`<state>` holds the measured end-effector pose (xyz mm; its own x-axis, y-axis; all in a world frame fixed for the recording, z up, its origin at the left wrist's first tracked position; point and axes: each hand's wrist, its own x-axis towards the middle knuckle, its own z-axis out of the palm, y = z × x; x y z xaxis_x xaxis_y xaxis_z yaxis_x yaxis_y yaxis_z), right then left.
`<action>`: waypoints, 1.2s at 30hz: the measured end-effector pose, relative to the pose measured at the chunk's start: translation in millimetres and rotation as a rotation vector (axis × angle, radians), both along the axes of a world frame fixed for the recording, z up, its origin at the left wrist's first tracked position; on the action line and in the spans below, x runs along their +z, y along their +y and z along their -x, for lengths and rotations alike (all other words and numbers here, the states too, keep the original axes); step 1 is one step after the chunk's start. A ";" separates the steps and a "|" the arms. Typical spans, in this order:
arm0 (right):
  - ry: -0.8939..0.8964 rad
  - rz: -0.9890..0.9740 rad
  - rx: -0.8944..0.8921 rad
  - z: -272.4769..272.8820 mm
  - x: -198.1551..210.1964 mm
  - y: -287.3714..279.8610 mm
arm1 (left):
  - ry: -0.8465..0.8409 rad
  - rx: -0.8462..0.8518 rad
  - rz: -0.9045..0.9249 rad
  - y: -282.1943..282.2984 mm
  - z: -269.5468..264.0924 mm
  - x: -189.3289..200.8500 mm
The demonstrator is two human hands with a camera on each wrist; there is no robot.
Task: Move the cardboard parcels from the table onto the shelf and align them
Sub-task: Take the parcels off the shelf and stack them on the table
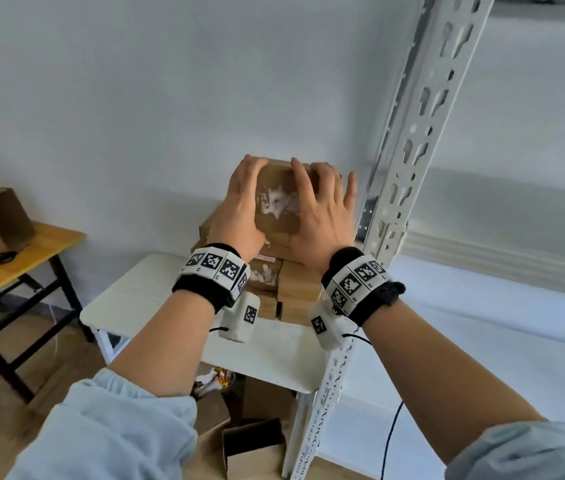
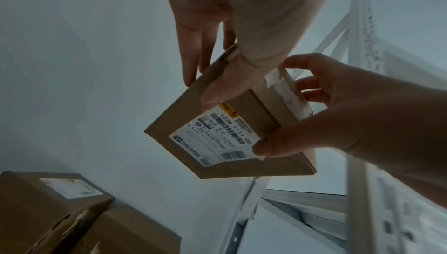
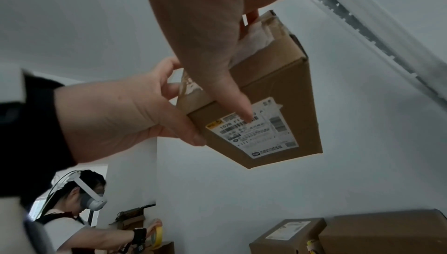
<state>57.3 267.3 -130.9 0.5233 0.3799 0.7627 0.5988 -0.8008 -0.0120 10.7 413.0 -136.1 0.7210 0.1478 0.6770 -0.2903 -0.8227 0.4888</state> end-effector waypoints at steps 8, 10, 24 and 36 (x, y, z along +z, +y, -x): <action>0.210 -0.031 -0.087 -81.5 -23.4 33.3 | 0.159 0.080 -0.044 20.7 -94.7 -24.8; 0.222 -0.054 -0.112 -98.3 -28.7 43.9 | 0.173 0.050 -0.033 31.4 -118.6 -33.0; 0.159 0.018 -0.190 -211.3 -86.4 186.7 | 0.244 0.031 0.114 167.3 -230.1 -80.3; 0.445 0.179 -0.298 -214.4 -135.8 209.3 | 0.415 0.051 -0.054 206.1 -249.6 -130.2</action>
<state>271.7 476.7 -266.7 0.8842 0.2699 0.3813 0.3150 -0.9472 -0.0598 260.2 619.1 -266.4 0.9270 0.1622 0.3381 -0.0363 -0.8585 0.5115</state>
